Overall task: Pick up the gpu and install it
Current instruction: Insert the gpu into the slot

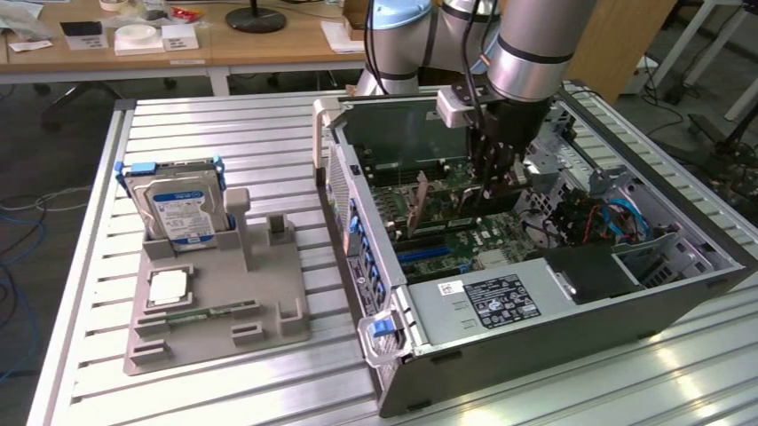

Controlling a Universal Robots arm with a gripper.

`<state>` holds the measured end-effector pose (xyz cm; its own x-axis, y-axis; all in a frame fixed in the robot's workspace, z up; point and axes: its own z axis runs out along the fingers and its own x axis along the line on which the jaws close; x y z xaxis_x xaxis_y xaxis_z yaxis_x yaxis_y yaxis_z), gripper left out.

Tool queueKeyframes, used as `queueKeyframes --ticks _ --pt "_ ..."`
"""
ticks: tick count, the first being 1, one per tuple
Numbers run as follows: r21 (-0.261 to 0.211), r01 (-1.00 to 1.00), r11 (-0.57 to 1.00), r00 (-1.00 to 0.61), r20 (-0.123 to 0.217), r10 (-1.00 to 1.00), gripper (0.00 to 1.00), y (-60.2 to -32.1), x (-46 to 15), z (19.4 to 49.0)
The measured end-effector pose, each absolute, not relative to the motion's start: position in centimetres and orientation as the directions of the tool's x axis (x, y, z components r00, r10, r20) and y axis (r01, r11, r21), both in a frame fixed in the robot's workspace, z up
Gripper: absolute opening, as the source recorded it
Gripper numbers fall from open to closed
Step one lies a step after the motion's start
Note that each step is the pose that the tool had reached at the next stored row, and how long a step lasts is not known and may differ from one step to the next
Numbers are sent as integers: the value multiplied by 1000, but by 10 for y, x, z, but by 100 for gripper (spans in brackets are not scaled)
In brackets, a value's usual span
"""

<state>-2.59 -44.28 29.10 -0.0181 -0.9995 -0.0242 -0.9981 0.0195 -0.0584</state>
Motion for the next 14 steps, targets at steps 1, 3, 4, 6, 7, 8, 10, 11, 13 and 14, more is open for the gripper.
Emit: queueKeyframes --ticks 1,3,4,6,7,8,10,11,13,14 --pt "-58 -998 17 -16 -24 -1000 27 -443 -26 291" --pt "-58 -998 12 -11 -24 -1000 27 -443 -26 291" --pt "-58 -998 10 -9 -24 -1000 27 -443 -26 291" --pt "-58 -998 7 -6 -24 -1000 27 -445 -26 291" --pt "-58 -998 6 -5 -24 -1000 27 -446 -26 291" --pt "-58 -998 5 -4 -24 -1000 27 -446 -26 291" --pt "-58 -998 4 -3 -24 -1000 27 -447 -27 291" --pt "-58 -998 3 -2 -24 -1000 27 -448 -27 291" --pt "-58 -998 3 -1 -24 -1000 27 -448 -29 291" --pt "-58 -998 3 -1 -24 -1000 27 -448 -30 290"
